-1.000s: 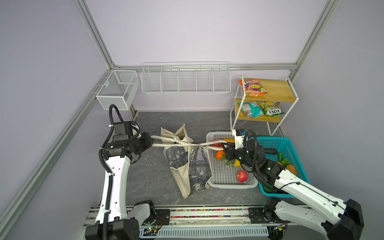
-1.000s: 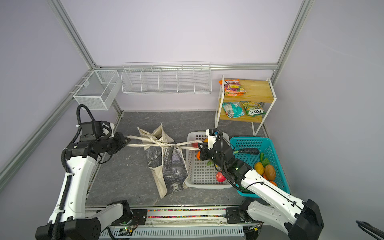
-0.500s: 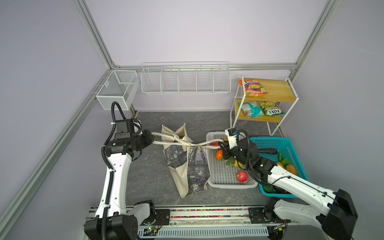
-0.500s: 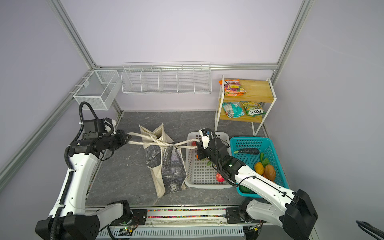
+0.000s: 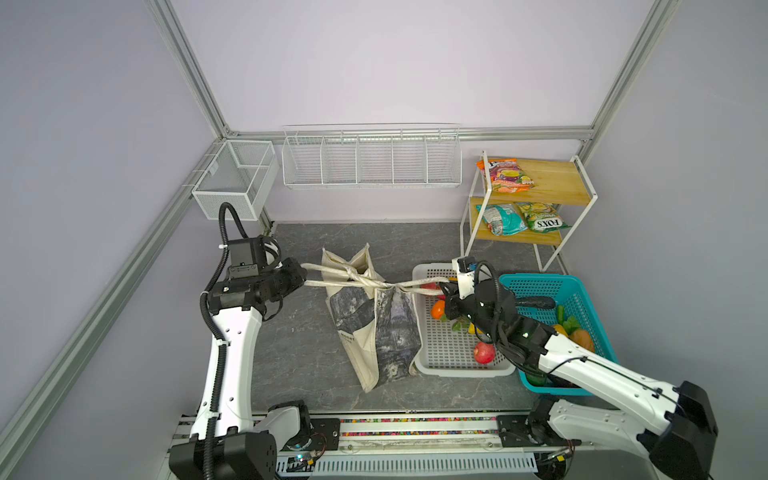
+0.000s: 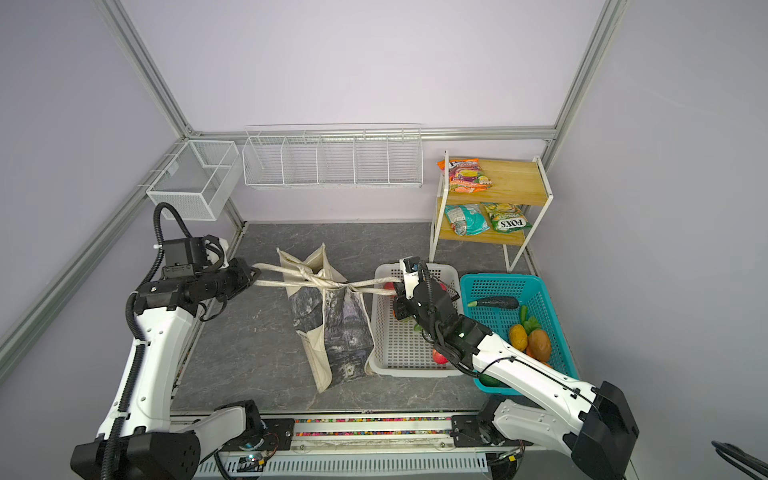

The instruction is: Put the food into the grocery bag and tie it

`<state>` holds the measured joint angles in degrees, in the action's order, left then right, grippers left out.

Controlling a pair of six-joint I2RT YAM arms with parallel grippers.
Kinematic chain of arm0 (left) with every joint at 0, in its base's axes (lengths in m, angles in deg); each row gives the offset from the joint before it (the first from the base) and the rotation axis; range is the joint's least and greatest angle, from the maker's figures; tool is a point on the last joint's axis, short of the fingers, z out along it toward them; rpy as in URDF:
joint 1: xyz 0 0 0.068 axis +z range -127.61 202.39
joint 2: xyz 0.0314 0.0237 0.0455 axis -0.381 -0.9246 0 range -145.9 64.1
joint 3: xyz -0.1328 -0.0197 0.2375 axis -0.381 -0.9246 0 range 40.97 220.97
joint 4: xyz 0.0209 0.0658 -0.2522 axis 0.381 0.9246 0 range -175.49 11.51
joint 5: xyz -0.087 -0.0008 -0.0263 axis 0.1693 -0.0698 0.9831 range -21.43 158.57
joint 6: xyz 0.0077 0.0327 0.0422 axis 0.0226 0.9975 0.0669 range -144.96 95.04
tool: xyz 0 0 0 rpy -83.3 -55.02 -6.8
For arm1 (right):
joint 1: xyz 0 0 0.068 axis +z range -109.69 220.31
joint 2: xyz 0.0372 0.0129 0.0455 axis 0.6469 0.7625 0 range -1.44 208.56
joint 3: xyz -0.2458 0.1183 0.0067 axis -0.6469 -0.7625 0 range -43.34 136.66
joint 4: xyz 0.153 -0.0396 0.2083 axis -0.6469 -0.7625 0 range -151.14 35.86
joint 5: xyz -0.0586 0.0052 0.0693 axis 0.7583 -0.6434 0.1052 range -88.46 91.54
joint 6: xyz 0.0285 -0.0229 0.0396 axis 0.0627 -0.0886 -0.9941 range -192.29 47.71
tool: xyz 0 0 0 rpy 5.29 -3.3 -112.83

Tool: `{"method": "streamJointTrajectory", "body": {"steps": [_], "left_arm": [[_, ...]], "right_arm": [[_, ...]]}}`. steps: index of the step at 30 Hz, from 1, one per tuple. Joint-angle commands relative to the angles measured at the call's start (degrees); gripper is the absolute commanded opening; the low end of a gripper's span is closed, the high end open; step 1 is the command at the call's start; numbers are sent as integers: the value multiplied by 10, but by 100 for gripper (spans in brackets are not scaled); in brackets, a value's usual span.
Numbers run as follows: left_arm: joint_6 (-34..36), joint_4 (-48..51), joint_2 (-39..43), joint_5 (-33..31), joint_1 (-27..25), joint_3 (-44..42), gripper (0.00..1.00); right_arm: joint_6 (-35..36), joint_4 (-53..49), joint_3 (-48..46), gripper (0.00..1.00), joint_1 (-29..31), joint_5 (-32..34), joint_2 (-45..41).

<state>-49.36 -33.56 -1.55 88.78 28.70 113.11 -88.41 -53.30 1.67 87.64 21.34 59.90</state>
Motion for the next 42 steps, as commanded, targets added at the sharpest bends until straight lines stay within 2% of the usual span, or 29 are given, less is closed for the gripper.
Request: {"method": "streamJointTrajectory", "body": {"steps": [1, 4, 7, 9, 13, 16, 18, 20, 24, 29, 31, 34, 35, 36, 41, 42], "left_arm": [[5, -41, 9, -179, 61, 14, 0], [5, -52, 11, -167, 63, 2, 0], [-4, -105, 19, -95, 61, -16, 0], [-9, -127, 22, -80, 39, -20, 0], [-3, -121, 13, -70, 0, -11, 0], [-18, -145, 33, -62, 0, -34, 0], [-21, -147, 48, -71, 0, -42, 0], [-19, -141, 55, -74, 0, -43, 14], [-22, -138, 64, -59, 0, -45, 33], [-26, -143, 75, -30, 0, -55, 47], [-25, -142, 81, -21, 0, -54, 51], [-22, -140, 96, -14, 0, -49, 57], [-20, -138, 100, -14, 0, -44, 59], [-19, -136, 105, -12, 0, -38, 60], [-17, -124, 121, -8, 0, -12, 69], [-16, -121, 124, -7, 0, -7, 77]], "right_arm": [[-20, -123, -27, 7, -40, 221, -45], [-25, -127, -33, 7, -41, 212, -53], [-18, -70, -51, 7, -40, 132, -53], [-21, -26, -62, 7, -30, 91, -44], [-3, 10, -64, 9, -9, 81, -28], [10, 21, -67, 18, -5, 82, -31], [16, 22, -69, 30, -2, 82, -37], [21, 24, -72, 40, 0, 82, -42], [33, 26, -75, 50, 5, 79, -50], [42, 31, -74, 59, 11, 72, -48], [47, 28, -69, 70, 14, 72, -44], [60, 31, -66, 95, 21, 69, -43], [63, 31, -65, 90, 22, 69, -44], [68, 30, -63, 88, 24, 69, -45], [89, 28, -55, 88, 28, 67, -55], [93, 26, -52, 88, 29, 65, -57]]}}
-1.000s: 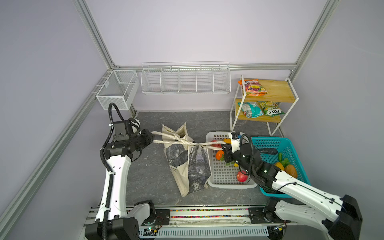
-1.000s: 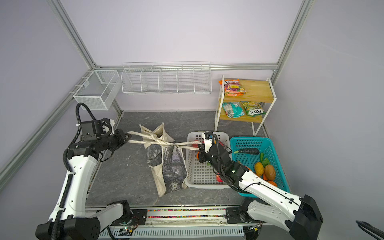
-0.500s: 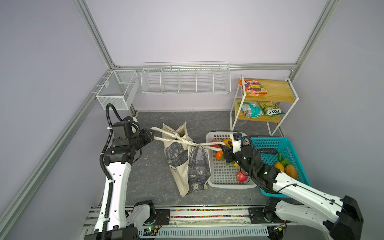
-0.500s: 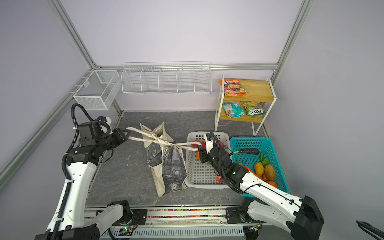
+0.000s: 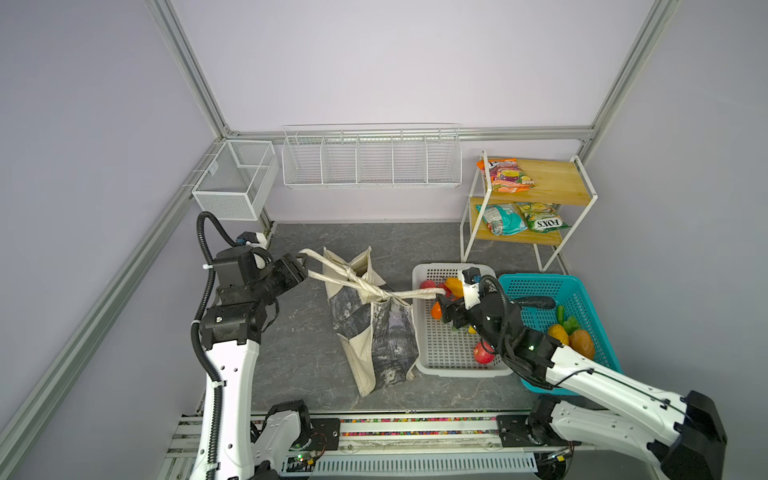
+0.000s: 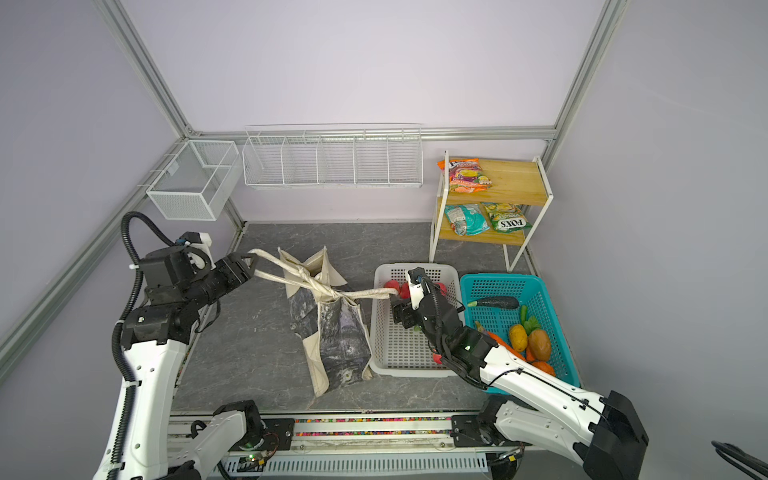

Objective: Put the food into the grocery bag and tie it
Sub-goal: 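Open both grippers to release the knotted handles and lift away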

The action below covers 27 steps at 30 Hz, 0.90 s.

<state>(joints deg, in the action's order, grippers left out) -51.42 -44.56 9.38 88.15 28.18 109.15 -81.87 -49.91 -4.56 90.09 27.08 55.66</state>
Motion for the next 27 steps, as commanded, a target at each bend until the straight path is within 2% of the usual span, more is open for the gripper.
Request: {"method": "streamJointTrajectory", "body": {"steps": [1, 4, 11, 21, 27], "left_arm": [[5, -8, 16, 0, 5, 38, 82], [7, 1, 21, 6, 5, 52, 89], [4, 9, 27, 10, 5, 52, 91], [24, 46, 27, -89, 6, 128, 92], [-1, 5, 30, -157, 6, 136, 96]], "right_arm": [[33, -9, 13, 88, 5, 5, -19], [45, -19, 24, 88, 5, 2, -28], [60, -37, 43, 88, 7, -10, -41], [100, -64, 66, 88, 7, 14, -83], [140, -78, 80, 88, -26, 43, -107]]}}
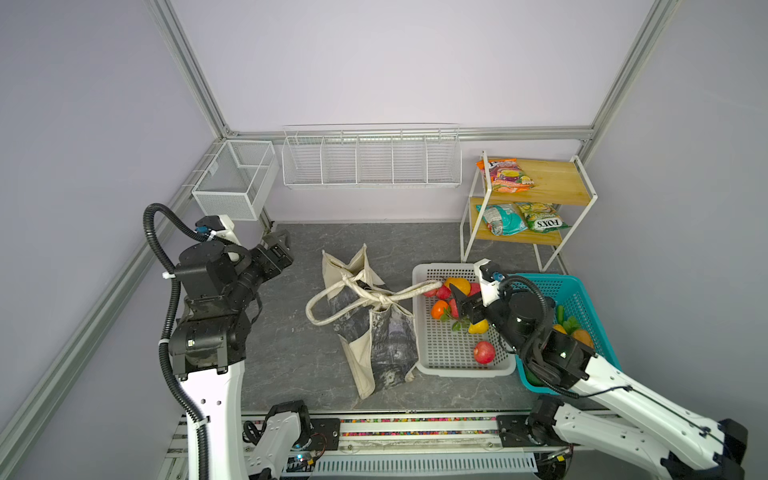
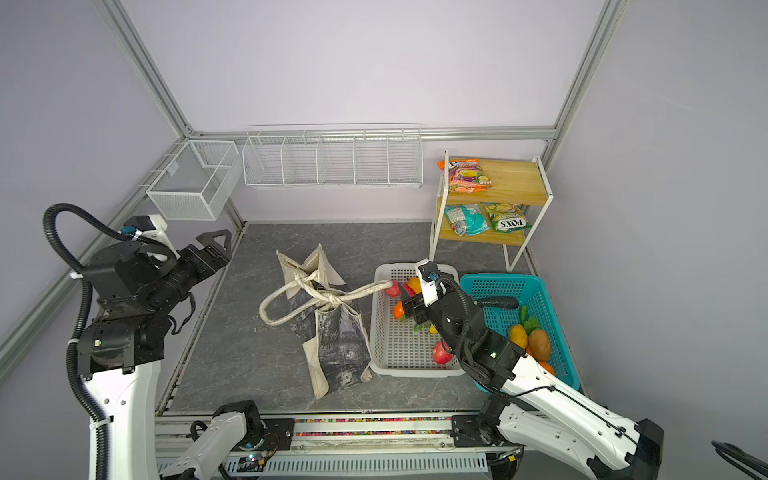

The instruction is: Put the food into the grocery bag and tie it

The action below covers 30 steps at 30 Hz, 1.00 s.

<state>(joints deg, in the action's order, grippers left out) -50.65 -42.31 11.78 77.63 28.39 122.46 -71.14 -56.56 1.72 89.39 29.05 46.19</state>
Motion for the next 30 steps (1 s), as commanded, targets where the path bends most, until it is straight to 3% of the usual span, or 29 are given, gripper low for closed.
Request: {"method": "streamJointTrajectory", "body": {"steps": [1, 9, 14, 21, 25, 30], "left_arm": [[-14, -33, 9, -67, 4, -7, 100], [-31, -134, 57, -187, 3, -153, 99], [6, -226, 104, -261, 3, -289, 93], [19, -347, 159, -370, 4, -461, 93], [17, -370, 147, -440, 3, -509, 97], [28, -408, 113, -447, 3, -543, 100]], "right_arm": [[27, -19, 19, 89, -38, 24, -15], [-36, -83, 22, 89, -208, -16, -2], [-61, -41, -30, 89, -277, 7, -19], [-73, 14, -112, 89, -370, 9, -26], [-80, 75, -167, 89, -434, -9, -24], [-72, 143, -213, 89, -477, -48, 6]]}}
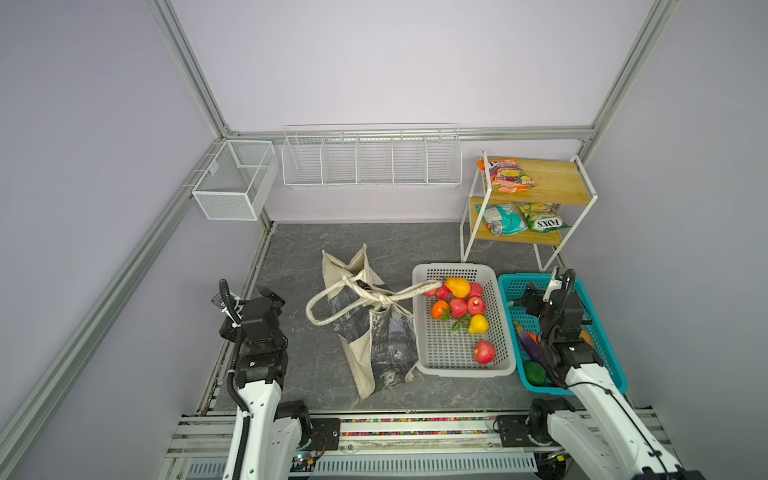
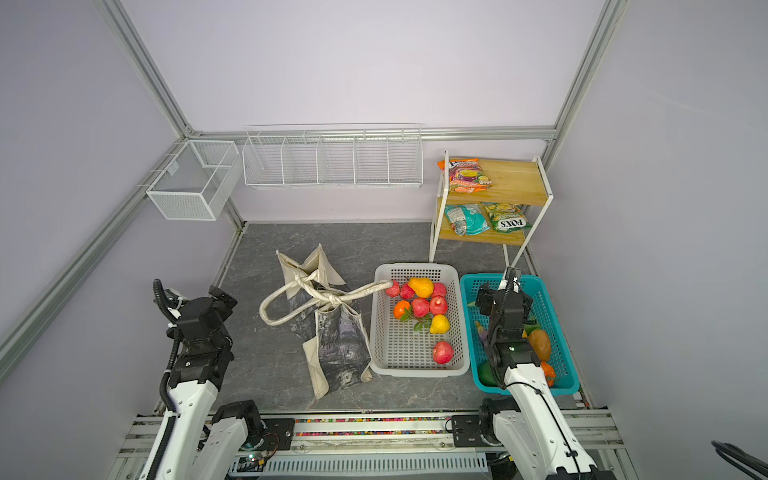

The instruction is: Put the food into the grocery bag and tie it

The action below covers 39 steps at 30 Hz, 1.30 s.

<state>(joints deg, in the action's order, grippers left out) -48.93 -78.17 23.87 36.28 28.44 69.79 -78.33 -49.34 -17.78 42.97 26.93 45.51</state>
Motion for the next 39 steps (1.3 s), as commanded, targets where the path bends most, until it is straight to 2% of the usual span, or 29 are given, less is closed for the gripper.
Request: {"method": "streamJointTrajectory", "body": {"steps": [1, 6, 13, 22, 26, 32, 36, 39], "left_arm": [[12, -68, -9, -29, 3, -29, 100], [18, -117, -27, -5, 3, -67, 100], [31, -240, -57, 35, 3, -140, 100], [54, -331, -132, 99, 3, -157, 100], [58, -378, -170, 112, 3, -166, 100], [68, -427, -244, 154, 3, -143, 99], [69, -496, -295, 183, 3, -140, 100], [78, -500, -326, 194, 4, -121, 100]], "right_arm": [[1, 86, -25, 89, -16, -30, 21], [12, 172, -53, 89, -20, -47, 81], [28, 346, -73, 89, -22, -81, 228], [50, 485, -69, 89, -21, -115, 374], [53, 523, -75, 89, -23, -115, 405], [55, 495, -63, 89, -22, -129, 401], [57, 499, -66, 89, -23, -131, 401], [62, 496, -63, 89, -23, -142, 402]]}}
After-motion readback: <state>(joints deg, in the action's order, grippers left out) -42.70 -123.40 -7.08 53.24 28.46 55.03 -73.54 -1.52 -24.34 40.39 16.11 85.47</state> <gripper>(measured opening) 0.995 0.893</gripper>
